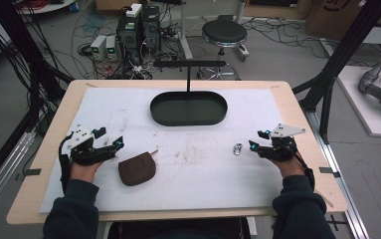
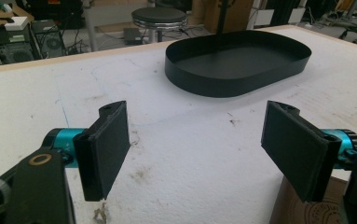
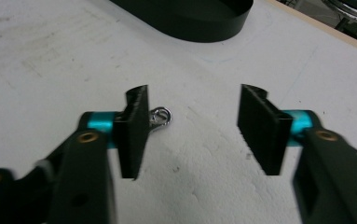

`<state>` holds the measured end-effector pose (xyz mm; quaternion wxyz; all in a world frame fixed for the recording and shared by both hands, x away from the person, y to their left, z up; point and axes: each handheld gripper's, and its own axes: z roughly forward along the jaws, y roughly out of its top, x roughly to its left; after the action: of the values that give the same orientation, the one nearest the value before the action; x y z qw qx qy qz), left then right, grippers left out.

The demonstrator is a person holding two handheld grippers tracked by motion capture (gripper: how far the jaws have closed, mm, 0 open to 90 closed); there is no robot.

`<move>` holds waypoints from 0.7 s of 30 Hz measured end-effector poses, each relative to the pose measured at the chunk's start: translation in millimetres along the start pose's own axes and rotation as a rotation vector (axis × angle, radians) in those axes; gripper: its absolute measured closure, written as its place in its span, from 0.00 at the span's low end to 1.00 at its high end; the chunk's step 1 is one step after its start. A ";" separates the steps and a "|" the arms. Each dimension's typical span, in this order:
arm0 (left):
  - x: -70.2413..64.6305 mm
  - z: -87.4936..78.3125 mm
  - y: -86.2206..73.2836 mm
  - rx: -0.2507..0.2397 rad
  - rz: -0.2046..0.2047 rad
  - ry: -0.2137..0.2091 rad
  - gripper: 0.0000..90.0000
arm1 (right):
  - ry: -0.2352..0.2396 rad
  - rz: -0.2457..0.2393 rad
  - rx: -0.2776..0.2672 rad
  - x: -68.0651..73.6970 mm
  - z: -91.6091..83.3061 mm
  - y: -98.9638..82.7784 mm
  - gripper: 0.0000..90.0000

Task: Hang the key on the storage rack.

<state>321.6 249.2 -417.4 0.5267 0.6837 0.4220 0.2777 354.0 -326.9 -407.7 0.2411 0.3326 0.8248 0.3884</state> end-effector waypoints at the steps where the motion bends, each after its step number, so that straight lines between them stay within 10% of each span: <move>1: 0.0 0.0 0.0 0.000 0.000 0.000 0.26 | 0.000 0.000 0.000 0.0 0.0 0.0 0.54; 10: 2.2 -0.5 0.4 -0.003 -0.008 -0.014 0.26 | 0.005 -0.187 0.093 8.8 6.8 -2.5 0.57; 21: 3.4 -1.9 -1.0 -0.002 -0.020 -0.013 0.26 | 0.087 -0.285 0.133 18.9 26.1 0.4 0.68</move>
<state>321.4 253.2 -418.1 0.5328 0.6805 0.4253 0.2685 358.8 -300.3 -425.2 0.2352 0.2102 0.8972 0.3090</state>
